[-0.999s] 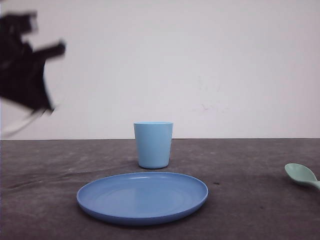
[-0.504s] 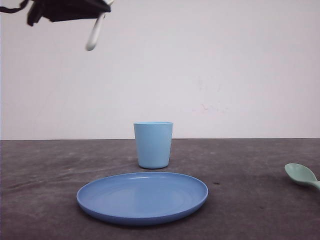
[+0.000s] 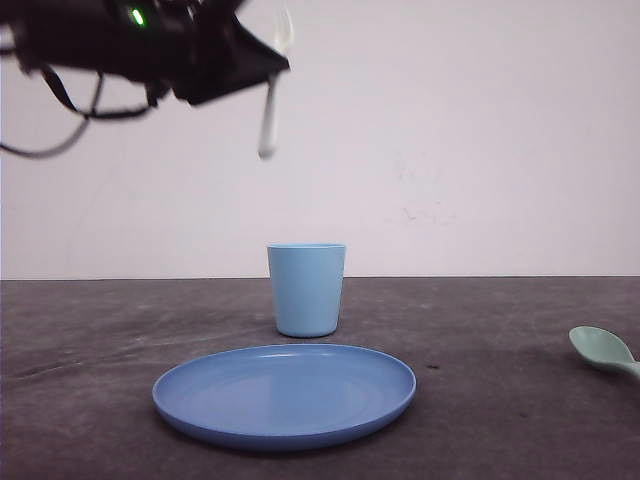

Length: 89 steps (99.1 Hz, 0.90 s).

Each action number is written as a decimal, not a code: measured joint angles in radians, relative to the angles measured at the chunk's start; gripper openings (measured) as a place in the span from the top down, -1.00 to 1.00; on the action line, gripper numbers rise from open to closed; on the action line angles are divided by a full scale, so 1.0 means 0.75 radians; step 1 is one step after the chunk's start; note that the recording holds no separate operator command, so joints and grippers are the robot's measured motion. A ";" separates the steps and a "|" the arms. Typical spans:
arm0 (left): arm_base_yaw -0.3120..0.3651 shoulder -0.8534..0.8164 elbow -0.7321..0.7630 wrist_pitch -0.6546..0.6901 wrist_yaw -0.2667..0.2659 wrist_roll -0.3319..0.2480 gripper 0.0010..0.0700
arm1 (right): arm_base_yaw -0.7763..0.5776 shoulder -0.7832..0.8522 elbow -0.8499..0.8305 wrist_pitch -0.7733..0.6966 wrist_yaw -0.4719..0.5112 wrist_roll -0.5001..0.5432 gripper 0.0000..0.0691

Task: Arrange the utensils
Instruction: 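Lift the white fork with the left gripper toward the blue cup, then lower the fork into the blue cup and open the left gripper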

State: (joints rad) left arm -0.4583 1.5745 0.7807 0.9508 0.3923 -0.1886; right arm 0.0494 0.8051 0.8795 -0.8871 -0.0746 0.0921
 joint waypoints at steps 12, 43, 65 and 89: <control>-0.017 0.141 0.001 0.144 -0.001 0.037 0.91 | 0.000 0.000 0.000 0.000 0.000 0.001 -0.97; -0.033 0.386 0.067 0.233 -0.001 0.083 0.91 | 0.000 0.000 0.000 -0.001 0.000 0.001 -0.97; -0.033 0.458 0.068 0.167 -0.002 0.087 0.91 | 0.000 0.000 0.000 -0.015 0.000 0.001 -0.97; -0.033 0.458 0.068 0.095 -0.011 0.087 0.91 | 0.000 0.000 0.000 -0.017 0.000 0.001 -0.97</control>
State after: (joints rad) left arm -0.4831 1.9179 0.8318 1.0222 0.3843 -0.1230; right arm 0.0494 0.8051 0.8795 -0.9001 -0.0746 0.0925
